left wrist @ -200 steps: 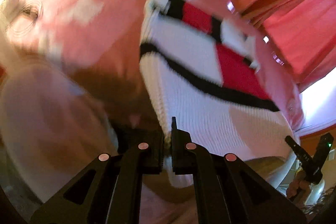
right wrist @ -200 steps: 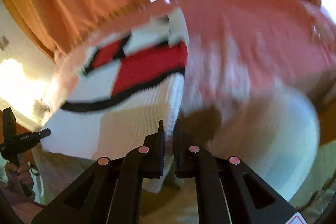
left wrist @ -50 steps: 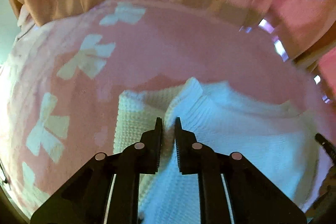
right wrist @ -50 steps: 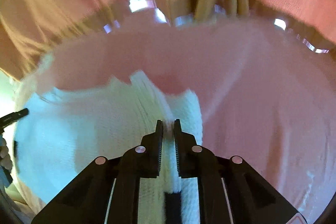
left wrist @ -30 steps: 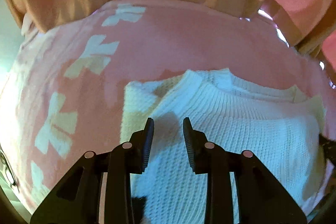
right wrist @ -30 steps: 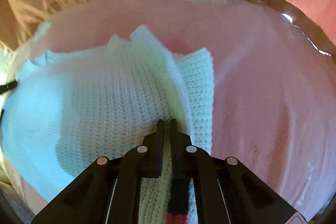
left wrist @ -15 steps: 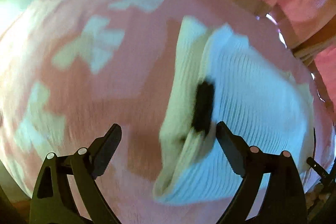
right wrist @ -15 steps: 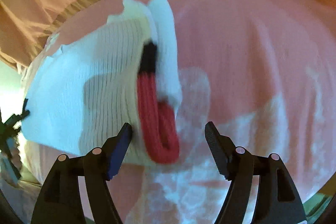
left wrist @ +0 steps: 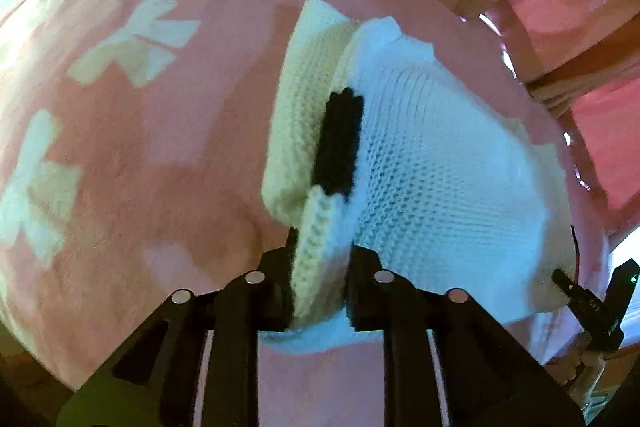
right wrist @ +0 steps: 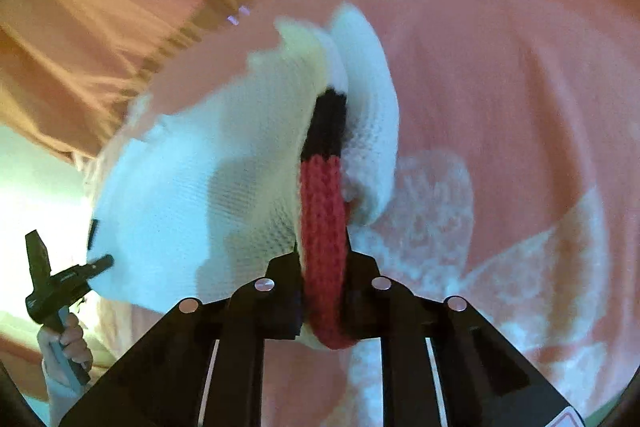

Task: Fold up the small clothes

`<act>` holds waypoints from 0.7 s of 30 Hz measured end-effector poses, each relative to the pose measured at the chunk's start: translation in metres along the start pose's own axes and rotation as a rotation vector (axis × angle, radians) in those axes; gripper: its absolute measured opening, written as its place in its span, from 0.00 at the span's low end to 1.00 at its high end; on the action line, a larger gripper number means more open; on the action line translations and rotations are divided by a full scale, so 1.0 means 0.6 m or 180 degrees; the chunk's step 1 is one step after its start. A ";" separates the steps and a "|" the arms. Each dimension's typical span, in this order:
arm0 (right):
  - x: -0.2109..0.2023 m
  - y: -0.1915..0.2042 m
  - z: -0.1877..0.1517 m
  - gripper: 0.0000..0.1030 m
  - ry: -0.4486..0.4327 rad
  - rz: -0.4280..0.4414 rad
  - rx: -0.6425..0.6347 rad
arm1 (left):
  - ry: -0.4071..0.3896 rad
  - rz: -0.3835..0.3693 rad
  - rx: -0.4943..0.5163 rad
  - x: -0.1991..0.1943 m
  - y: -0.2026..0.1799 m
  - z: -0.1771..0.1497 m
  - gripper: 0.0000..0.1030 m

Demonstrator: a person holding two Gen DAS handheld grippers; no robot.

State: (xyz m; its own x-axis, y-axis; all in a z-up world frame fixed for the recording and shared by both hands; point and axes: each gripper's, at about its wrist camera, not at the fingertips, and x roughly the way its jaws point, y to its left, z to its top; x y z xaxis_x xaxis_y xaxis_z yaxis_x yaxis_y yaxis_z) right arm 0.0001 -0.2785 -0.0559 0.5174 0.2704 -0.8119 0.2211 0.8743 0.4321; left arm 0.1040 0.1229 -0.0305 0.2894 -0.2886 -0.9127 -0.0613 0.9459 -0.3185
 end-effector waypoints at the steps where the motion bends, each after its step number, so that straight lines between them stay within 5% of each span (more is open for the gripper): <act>1: -0.027 0.004 0.000 0.11 -0.0061 0.0047 -0.0046 | -0.0007 -0.0047 0.0015 -0.024 0.001 -0.007 0.15; 6: -0.131 -0.011 -0.050 0.11 -0.0088 -0.0084 -0.0220 | 0.0222 -0.0119 0.0028 -0.089 0.016 -0.070 0.14; 11: -0.053 -0.083 -0.127 0.14 0.0566 -0.0598 0.0016 | 0.0496 0.0311 0.0098 -0.042 0.040 -0.136 0.20; 15: -0.091 -0.085 -0.109 0.27 0.0295 -0.0641 0.0098 | 0.0175 0.0289 0.0023 -0.076 0.027 -0.133 0.35; 16: -0.116 -0.067 -0.089 0.32 0.0073 -0.0741 -0.0046 | -0.0001 0.0260 0.0036 -0.098 0.017 -0.119 0.38; 18: -0.132 -0.038 -0.060 0.39 -0.0097 -0.0747 -0.0284 | -0.0277 0.0306 0.0139 -0.126 0.001 -0.096 0.61; 21: -0.101 0.009 -0.016 0.42 -0.0116 -0.0565 -0.0604 | -0.0588 0.0384 0.0413 -0.125 -0.047 -0.040 0.70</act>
State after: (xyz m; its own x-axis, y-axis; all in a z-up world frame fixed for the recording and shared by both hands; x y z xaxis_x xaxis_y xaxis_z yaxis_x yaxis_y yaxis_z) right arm -0.0376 -0.2863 -0.0082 0.5146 0.0943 -0.8522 0.1537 0.9677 0.1999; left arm 0.0609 0.1142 0.0410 0.4578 -0.1517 -0.8760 0.0138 0.9864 -0.1637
